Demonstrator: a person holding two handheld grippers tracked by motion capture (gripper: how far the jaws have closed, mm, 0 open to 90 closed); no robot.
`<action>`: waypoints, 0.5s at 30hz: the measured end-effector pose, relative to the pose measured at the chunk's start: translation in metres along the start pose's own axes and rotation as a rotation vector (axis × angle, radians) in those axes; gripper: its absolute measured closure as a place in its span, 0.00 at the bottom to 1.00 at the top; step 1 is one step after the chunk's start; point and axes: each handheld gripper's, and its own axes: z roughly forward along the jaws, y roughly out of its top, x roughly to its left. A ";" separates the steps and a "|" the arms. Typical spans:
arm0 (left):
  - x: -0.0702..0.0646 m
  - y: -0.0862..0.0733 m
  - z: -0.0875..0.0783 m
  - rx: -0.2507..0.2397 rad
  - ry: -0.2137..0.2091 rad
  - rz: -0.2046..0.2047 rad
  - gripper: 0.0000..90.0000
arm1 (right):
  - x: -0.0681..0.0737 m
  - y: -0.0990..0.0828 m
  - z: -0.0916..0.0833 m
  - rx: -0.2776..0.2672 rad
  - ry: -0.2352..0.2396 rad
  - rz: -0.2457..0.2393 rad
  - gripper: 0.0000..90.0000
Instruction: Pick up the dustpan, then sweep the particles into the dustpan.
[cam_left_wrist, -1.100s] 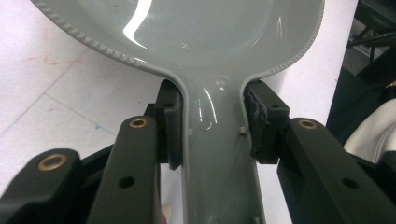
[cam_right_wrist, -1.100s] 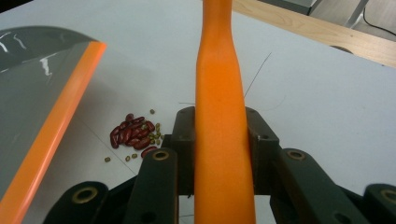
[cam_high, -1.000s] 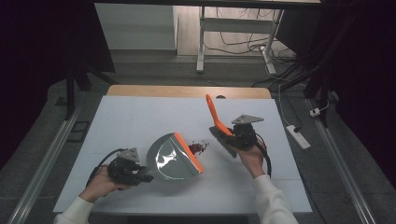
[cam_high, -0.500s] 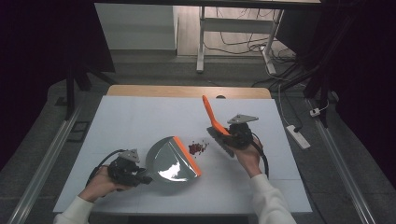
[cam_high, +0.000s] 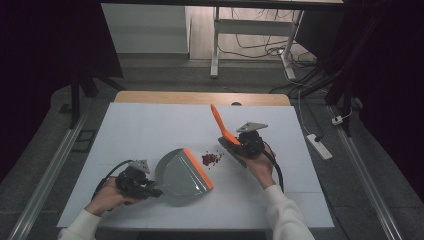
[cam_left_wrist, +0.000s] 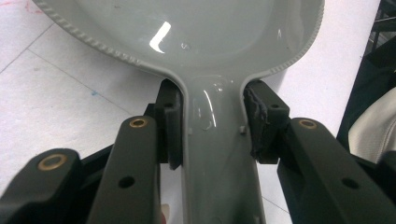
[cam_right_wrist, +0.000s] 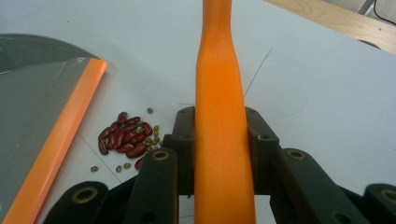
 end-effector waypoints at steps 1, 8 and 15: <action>0.000 0.000 0.001 0.000 -0.001 0.000 0.68 | 0.000 0.000 0.001 0.001 -0.001 0.000 0.78; 0.002 0.003 0.005 0.001 -0.017 -0.017 0.68 | 0.001 0.000 0.007 0.014 0.003 0.003 0.78; 0.003 0.006 0.006 -0.014 -0.027 -0.021 0.68 | 0.004 0.001 0.012 0.023 0.013 -0.012 0.78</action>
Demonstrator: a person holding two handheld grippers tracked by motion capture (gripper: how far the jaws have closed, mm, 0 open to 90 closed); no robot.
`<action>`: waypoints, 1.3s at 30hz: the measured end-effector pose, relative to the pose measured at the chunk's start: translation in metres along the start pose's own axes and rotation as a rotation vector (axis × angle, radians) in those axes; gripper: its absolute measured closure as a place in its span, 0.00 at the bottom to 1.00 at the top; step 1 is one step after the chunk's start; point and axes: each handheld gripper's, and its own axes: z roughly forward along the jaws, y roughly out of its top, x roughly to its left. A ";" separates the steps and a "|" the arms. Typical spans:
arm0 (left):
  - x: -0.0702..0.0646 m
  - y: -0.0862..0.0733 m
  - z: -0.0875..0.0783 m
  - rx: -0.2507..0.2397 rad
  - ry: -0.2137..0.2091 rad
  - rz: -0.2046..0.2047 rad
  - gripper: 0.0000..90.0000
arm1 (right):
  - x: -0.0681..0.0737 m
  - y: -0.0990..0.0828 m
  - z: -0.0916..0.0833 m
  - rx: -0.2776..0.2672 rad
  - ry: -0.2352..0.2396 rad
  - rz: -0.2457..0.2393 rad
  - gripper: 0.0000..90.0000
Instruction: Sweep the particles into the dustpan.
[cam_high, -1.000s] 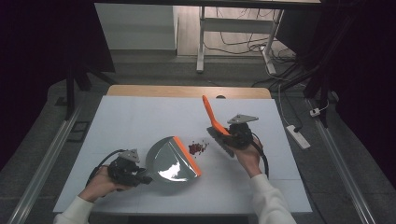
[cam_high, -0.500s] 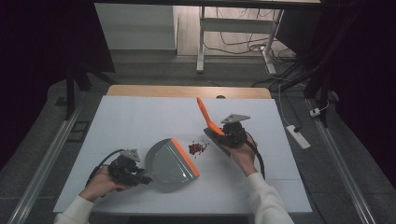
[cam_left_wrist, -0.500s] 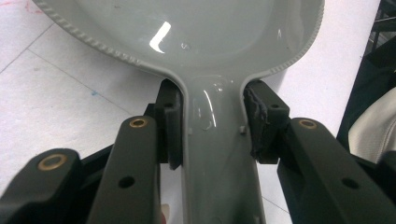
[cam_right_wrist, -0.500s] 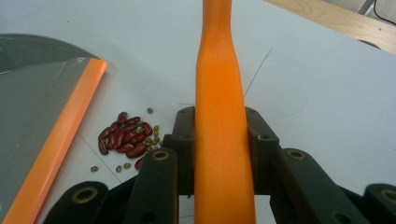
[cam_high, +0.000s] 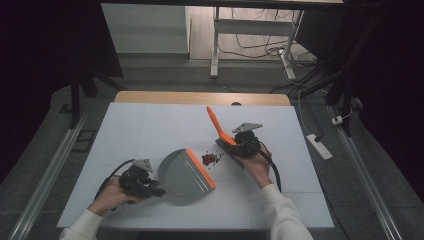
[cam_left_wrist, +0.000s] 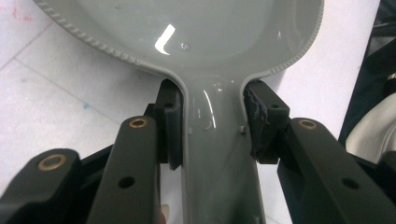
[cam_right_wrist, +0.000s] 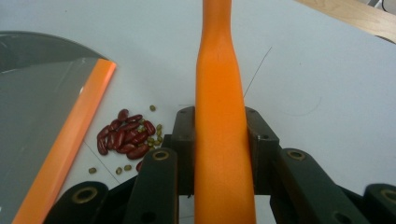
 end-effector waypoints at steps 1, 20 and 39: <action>0.000 0.000 0.000 -0.004 0.000 -0.006 0.68 | 0.000 0.000 0.001 -0.005 0.005 0.012 0.78; 0.000 0.000 0.002 0.018 -0.013 -0.008 0.68 | -0.001 0.000 0.011 0.031 -0.037 0.009 0.78; 0.000 0.001 0.003 0.024 -0.016 -0.004 0.68 | 0.037 0.007 0.022 0.042 -0.014 -0.111 0.78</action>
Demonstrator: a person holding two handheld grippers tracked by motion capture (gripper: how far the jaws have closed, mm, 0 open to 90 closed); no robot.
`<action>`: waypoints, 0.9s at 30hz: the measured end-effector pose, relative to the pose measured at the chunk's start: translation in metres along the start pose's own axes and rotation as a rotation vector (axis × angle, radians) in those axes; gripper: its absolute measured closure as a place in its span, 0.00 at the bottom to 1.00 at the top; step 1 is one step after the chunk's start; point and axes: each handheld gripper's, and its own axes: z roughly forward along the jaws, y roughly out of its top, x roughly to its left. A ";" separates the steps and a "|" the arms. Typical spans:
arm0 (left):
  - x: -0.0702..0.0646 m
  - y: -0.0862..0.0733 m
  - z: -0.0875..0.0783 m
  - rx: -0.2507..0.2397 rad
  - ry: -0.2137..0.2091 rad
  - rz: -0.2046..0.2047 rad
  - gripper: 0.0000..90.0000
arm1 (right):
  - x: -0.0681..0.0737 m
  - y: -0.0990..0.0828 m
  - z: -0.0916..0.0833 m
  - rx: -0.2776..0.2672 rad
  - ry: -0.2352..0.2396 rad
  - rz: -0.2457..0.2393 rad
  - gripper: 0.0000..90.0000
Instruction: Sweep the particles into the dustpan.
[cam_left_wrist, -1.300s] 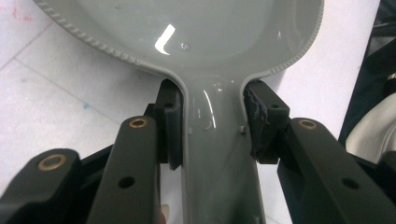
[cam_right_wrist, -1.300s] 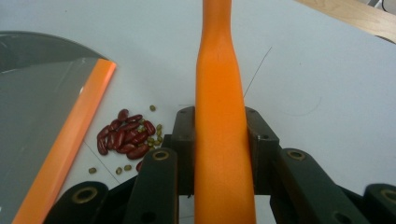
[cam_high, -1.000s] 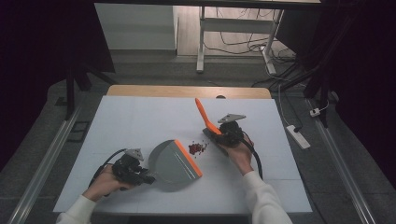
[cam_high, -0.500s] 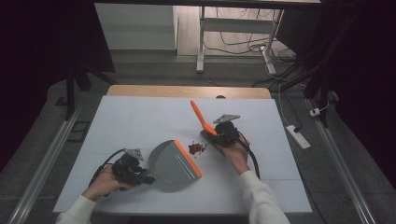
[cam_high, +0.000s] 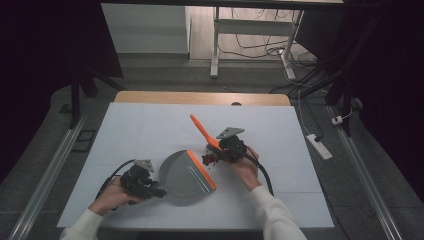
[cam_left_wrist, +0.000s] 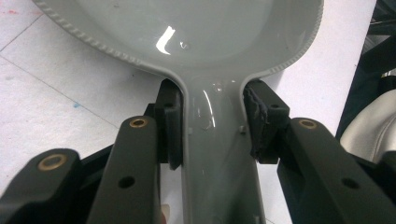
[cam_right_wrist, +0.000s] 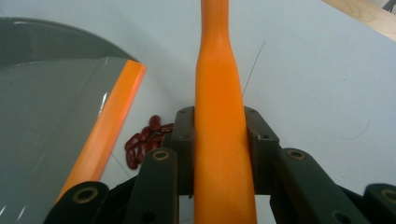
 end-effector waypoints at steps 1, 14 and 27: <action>0.000 0.000 0.000 0.001 0.000 0.001 0.68 | 0.001 0.000 0.000 -0.001 -0.001 -0.002 0.78; 0.001 0.000 0.001 -0.003 -0.004 0.000 0.68 | 0.014 0.003 0.001 -0.010 0.050 -0.009 0.78; 0.001 0.000 0.002 0.000 -0.004 0.000 0.68 | 0.023 0.003 0.002 -0.030 0.072 -0.009 0.78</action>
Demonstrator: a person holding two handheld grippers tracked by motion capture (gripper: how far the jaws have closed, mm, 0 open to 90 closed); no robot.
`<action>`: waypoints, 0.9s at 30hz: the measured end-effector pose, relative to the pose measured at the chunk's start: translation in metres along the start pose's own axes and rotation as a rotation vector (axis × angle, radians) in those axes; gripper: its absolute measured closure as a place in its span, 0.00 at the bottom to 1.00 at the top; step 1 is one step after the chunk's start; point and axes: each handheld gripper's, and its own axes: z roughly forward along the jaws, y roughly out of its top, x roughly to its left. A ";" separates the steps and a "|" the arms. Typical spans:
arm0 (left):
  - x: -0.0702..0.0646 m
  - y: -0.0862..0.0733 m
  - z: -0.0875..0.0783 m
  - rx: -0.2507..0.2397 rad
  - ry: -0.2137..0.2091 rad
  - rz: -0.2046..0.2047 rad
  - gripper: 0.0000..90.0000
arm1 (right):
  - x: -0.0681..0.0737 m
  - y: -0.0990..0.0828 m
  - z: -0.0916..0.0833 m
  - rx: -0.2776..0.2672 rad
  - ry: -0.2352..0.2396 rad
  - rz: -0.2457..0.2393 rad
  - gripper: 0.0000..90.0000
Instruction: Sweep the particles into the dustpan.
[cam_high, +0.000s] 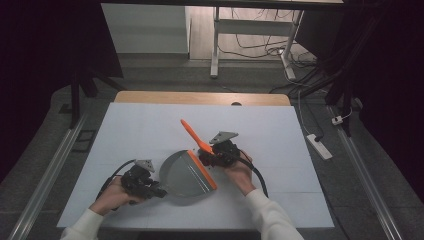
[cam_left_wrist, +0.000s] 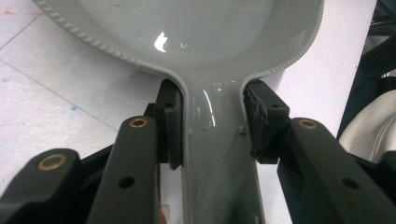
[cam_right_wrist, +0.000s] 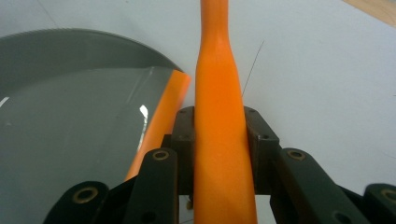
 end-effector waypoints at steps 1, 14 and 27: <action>0.000 0.000 0.000 0.001 0.000 0.000 0.68 | 0.002 0.000 0.000 0.000 -0.002 -0.001 0.78; -0.001 0.000 0.001 0.001 0.002 -0.001 0.68 | 0.022 0.001 0.002 -0.028 0.032 -0.040 0.78; -0.001 0.000 0.001 0.000 0.006 -0.005 0.68 | 0.049 0.010 0.001 -0.078 0.161 -0.081 0.78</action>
